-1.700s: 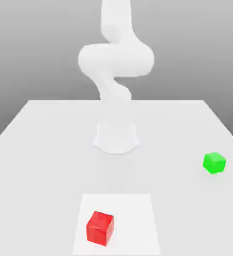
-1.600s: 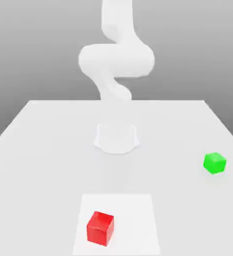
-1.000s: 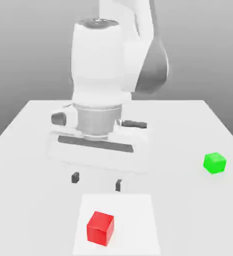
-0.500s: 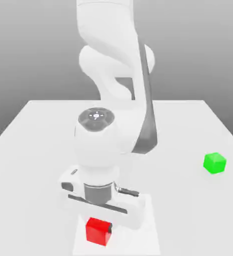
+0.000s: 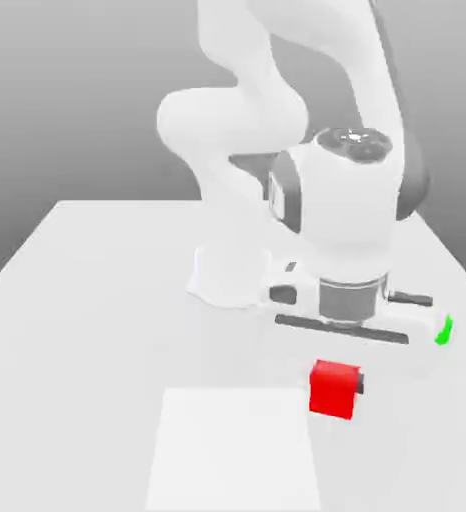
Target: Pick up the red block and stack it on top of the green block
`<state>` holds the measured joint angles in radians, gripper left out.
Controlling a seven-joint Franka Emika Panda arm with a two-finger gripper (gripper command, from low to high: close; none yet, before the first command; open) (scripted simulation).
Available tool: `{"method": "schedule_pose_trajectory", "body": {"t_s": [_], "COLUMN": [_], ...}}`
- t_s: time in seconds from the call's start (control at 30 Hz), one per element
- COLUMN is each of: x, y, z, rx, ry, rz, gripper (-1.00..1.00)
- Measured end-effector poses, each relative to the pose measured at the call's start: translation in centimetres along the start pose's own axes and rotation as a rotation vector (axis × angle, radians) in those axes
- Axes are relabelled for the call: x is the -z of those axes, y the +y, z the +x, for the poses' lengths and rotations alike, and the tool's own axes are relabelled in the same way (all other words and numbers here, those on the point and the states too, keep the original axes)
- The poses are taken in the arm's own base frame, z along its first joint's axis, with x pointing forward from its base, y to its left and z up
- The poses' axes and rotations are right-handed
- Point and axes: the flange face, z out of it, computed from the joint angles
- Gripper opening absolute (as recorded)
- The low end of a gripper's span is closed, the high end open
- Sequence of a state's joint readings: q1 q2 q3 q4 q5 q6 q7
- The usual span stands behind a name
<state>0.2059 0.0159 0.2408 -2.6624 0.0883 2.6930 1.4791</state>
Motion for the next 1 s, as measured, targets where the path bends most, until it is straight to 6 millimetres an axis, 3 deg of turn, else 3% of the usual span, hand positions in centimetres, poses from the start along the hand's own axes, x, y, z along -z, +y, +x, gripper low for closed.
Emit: {"method": "schedule_pose_trajectory", "body": {"t_s": [0.2,0.43,0.53,0.8,0.83,1.0], "x": [0.5,0.5,-0.4,-5.3,-5.9,-5.9], "y": [3.6,11.1,12.7,12.9,13.1,13.1], "z": [-12.1,-22.2,-23.9,-23.8,-23.8,-23.8], "rx": [-0.016,-0.060,-0.067,-0.071,-0.068,-0.068], "ry": [-0.001,0.030,0.043,0.044,0.043,0.043], "rz": [-0.011,-0.016,-0.011,-0.009,-0.012,-0.012], "gripper": [-1.00,-1.00,-1.00,-1.00,1.00,1.00]}}
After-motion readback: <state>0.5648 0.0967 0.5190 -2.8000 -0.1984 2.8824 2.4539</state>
